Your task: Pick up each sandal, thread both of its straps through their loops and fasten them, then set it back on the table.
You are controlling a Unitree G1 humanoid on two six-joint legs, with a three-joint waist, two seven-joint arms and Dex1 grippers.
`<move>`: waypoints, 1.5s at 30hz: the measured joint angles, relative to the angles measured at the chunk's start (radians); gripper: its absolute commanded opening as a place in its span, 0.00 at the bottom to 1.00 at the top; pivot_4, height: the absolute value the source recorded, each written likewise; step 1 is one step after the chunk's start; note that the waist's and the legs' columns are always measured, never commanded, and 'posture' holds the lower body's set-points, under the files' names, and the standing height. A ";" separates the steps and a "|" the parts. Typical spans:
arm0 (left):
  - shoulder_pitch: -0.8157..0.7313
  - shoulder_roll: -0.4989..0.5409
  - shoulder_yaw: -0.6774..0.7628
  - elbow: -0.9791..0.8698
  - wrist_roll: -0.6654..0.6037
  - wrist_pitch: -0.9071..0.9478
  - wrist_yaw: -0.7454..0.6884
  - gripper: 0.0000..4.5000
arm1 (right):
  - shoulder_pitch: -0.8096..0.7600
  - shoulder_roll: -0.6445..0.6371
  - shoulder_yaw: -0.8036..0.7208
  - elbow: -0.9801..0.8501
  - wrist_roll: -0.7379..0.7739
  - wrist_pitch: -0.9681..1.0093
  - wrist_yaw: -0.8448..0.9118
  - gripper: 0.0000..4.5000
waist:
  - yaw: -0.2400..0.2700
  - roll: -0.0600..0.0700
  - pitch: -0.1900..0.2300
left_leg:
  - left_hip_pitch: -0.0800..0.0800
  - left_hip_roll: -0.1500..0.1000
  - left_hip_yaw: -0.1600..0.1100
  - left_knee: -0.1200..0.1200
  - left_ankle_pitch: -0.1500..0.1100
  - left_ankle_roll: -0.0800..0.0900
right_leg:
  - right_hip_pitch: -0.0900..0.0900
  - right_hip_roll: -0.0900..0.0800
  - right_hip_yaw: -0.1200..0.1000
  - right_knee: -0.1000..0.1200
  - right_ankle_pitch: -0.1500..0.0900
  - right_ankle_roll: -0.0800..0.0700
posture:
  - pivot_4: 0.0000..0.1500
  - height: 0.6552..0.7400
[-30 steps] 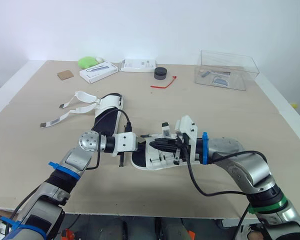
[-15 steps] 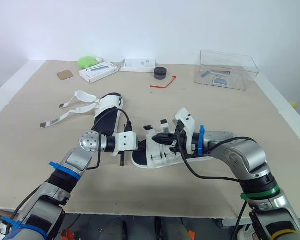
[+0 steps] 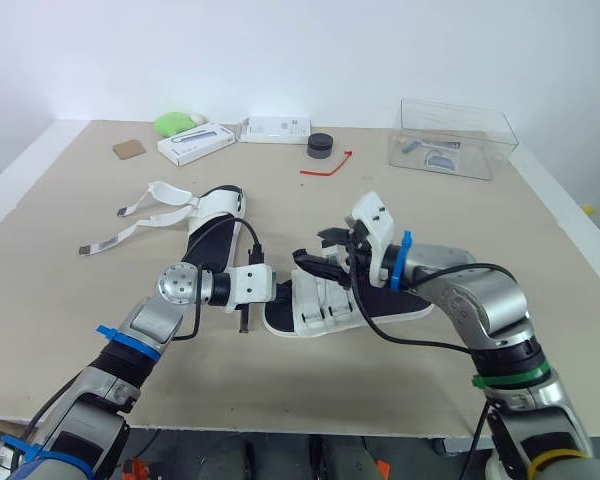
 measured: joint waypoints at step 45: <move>0.038 0.012 0.124 -0.191 -0.305 0.420 -0.136 0.80 | -0.164 -0.188 0.049 0.806 -0.289 -0.607 0.732 1.00 | -0.023 0.005 0.004 | -0.002 0.004 -0.001 -0.005 -0.004 0.005 | -0.004 0.007 0.003 0.000 -0.001 -0.006 | 1.00 1.00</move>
